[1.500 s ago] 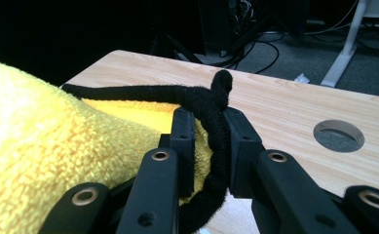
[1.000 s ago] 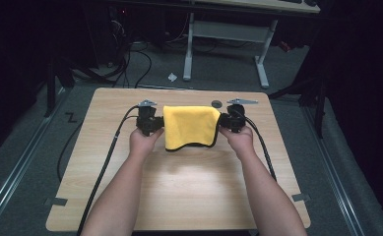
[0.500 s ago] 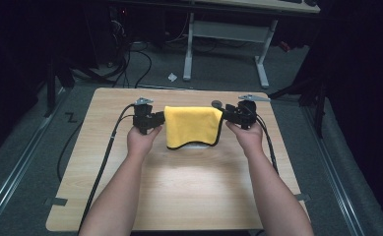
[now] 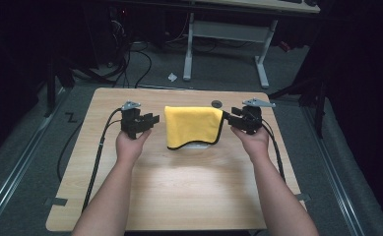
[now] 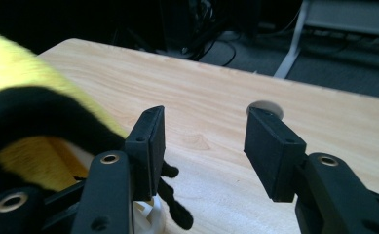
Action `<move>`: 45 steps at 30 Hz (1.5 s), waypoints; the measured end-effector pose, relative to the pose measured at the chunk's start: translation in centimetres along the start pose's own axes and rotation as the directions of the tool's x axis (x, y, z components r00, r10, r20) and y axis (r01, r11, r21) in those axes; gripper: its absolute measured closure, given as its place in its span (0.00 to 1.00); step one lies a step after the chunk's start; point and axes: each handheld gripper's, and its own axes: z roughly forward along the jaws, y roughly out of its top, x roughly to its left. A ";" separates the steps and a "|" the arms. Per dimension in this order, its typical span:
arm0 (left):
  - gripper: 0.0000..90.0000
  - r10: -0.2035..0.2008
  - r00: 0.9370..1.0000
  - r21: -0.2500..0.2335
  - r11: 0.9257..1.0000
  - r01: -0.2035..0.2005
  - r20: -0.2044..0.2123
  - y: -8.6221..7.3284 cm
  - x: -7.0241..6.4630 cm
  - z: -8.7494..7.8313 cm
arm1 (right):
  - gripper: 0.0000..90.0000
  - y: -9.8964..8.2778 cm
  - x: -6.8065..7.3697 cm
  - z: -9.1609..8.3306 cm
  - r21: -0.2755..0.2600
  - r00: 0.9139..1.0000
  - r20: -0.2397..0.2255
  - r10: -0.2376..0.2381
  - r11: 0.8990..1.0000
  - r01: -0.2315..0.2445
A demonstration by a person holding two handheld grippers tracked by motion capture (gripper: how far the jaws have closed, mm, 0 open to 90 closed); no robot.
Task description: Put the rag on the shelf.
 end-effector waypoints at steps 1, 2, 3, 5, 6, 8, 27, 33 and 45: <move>0.69 -0.003 1.000 -0.006 1.000 0.003 0.006 -0.2 0.1 -0.3 | 0.56 -0.1 0.2 -0.3 -0.008 1.000 0.007 -0.008 1.000 0.008; 0.69 -0.006 1.000 -0.011 1.000 0.006 0.012 -0.5 0.2 -0.6 | 0.56 -0.2 0.3 -0.5 -0.011 1.000 0.011 -0.009 1.000 0.009; 0.69 -0.001 1.000 -0.014 1.000 0.002 0.010 -0.8 0.2 -0.9 | 0.55 -0.3 0.4 -0.7 -0.009 1.000 0.011 -0.003 1.000 0.003; 0.69 0.003 1.000 -0.014 1.000 -0.002 0.006 -1.4 0.4 -1.4 | 0.54 -0.5 0.6 -1.1 -0.006 1.000 0.016 -0.011 1.000 0.011; 0.69 0.003 1.000 -0.018 1.000 -0.003 0.004 -1.7 0.4 -1.6 | 0.54 -0.6 0.7 -1.2 -0.005 1.000 0.019 -0.017 1.000 0.017; 0.68 0.003 1.000 -0.025 1.000 -0.003 0.002 -2.1 0.5 -2.2 | 0.53 -0.8 0.9 -1.7 -0.014 0.999 0.037 -0.034 0.999 0.035; 0.59 0.070 0.997 -0.046 0.997 -0.068 0.043 -10.0 -2.8 -9.4 | 0.48 -6.3 4.8 -8.3 -0.089 0.990 0.051 -0.134 0.986 0.138; 0.57 0.120 0.991 0.006 0.993 -0.121 0.056 -12.1 -4.3 -10.9 | 0.49 -9.4 7.1 -9.0 -0.032 0.985 0.034 -0.171 0.984 0.173; 0.56 0.276 0.958 0.151 0.946 -0.286 0.085 -15.8 -9.2 -9.5 | 0.48 -15.9 10.9 -8.7 0.113 0.984 0.000 -0.180 0.977 0.178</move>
